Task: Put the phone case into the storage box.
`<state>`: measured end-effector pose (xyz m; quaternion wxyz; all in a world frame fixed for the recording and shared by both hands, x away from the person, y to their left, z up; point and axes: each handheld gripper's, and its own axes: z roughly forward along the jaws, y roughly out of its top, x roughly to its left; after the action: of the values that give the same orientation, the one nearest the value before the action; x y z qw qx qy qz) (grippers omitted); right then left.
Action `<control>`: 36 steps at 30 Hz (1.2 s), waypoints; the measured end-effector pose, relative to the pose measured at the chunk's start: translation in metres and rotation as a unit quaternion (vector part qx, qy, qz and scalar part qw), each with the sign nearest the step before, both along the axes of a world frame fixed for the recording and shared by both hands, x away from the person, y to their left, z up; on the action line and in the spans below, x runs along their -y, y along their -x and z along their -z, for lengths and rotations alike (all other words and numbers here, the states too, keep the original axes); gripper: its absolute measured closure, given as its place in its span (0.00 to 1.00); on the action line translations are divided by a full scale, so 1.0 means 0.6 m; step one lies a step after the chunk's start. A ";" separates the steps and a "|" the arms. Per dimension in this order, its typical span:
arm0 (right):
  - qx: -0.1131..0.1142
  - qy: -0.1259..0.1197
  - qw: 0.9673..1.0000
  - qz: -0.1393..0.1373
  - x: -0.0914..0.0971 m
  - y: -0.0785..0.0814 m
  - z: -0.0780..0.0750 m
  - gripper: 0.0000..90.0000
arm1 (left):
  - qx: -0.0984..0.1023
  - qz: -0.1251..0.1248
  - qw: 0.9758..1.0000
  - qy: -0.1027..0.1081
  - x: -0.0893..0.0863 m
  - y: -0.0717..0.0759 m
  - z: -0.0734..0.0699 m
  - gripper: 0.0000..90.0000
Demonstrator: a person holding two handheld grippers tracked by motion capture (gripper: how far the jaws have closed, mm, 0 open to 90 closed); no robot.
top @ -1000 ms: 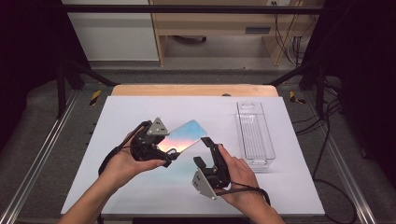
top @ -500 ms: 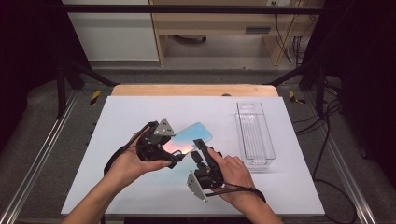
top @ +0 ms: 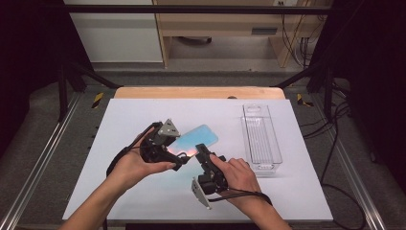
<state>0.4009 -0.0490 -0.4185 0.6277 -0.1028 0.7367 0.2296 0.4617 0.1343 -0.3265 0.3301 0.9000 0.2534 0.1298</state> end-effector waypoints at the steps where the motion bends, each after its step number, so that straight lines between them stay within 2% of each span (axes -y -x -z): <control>1: 0.001 0.003 1.000 -0.002 0.000 -0.001 -0.001 0.73 | -0.002 0.002 1.000 0.002 0.000 0.000 -0.001 0.19; 9: 0.008 0.006 1.000 -0.003 -0.001 -0.003 -0.003 0.83 | -0.014 0.003 1.000 0.004 -0.002 -0.007 0.000 0.19; 11: 0.007 0.007 1.000 -0.005 -0.002 -0.003 -0.003 0.85 | -0.018 0.000 1.000 0.009 -0.003 -0.009 0.000 0.19; 13: 0.007 0.020 1.000 -0.005 -0.003 -0.003 -0.003 0.88 | -0.022 0.000 1.000 0.015 -0.006 -0.011 -0.001 0.19; 16: 0.008 0.027 1.000 -0.007 -0.003 -0.002 -0.004 0.89 | -0.028 0.001 0.999 0.023 -0.009 -0.012 0.000 0.19; 18: 0.003 0.015 1.000 -0.007 -0.004 -0.001 -0.001 0.89 | -0.034 0.001 0.999 0.028 -0.010 -0.013 0.003 0.19; 20: 0.004 0.015 1.000 -0.007 -0.003 0.000 0.000 0.90 | -0.040 -0.001 0.998 0.041 -0.012 -0.014 0.006 0.19; 24: -0.011 0.014 1.000 -0.007 0.000 -0.001 0.001 0.90 | -0.031 -0.002 0.998 0.052 -0.012 -0.013 0.014 0.18; 26: -0.022 0.006 1.000 -0.005 0.003 -0.003 0.002 0.91 | -0.018 -0.006 0.998 0.063 -0.012 -0.011 0.016 0.18; 28: -0.032 -0.006 0.999 -0.001 0.006 -0.005 0.003 0.91 | -0.006 -0.012 0.996 0.085 -0.015 -0.010 0.016 0.15; 29: -0.036 -0.009 0.999 0.002 0.008 -0.006 0.004 0.91 | -0.001 -0.015 0.995 0.103 -0.019 -0.009 0.015 0.14; 30: -0.042 -0.014 0.999 0.005 0.011 -0.008 0.004 0.91 | 0.004 -0.018 0.993 0.113 -0.022 -0.008 0.013 0.13; 32: -0.058 -0.034 0.998 0.012 0.017 -0.012 0.003 0.91 | 0.020 -0.031 0.989 0.140 -0.030 -0.008 0.009 0.10; 33: -0.065 -0.042 0.997 0.013 0.019 -0.014 0.003 0.91 | 0.028 -0.041 0.986 0.159 -0.037 -0.007 0.005 0.10; 35: -0.091 -0.072 0.993 0.017 0.027 -0.020 0.001 0.91 | 0.044 -0.061 0.979 0.187 -0.048 -0.006 0.000 0.09; 36: -0.101 -0.082 0.991 0.017 0.029 -0.023 -0.001 0.91 | 0.050 -0.066 0.977 0.194 -0.052 -0.006 -0.002 0.09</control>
<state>0.4146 -0.0667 -0.4181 0.5603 -0.0148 0.7764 0.2882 0.4652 0.1655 -0.3252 0.5015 0.7923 0.3161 0.1444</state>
